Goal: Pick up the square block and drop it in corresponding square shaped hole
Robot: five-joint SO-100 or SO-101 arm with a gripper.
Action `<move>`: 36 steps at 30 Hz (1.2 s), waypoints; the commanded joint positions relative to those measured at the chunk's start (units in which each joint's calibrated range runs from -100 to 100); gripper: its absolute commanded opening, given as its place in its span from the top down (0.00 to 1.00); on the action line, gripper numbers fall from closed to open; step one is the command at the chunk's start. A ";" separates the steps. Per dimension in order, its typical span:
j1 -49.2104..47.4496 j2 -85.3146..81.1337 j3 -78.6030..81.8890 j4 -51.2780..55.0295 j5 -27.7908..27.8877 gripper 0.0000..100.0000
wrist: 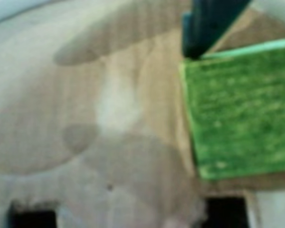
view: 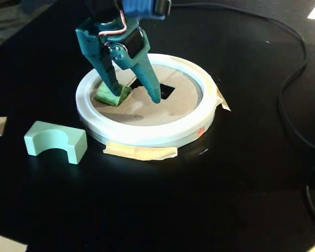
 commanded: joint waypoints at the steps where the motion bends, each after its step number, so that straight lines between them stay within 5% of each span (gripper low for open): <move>1: -0.76 -0.27 -0.09 -1.79 -0.54 0.29; 26: 10.60 -14.96 9.83 -1.18 1.42 0.29; 32: 15.47 -26.33 10.02 15.07 3.76 0.29; 36: 25.45 -40.93 17.76 16.68 7.52 0.29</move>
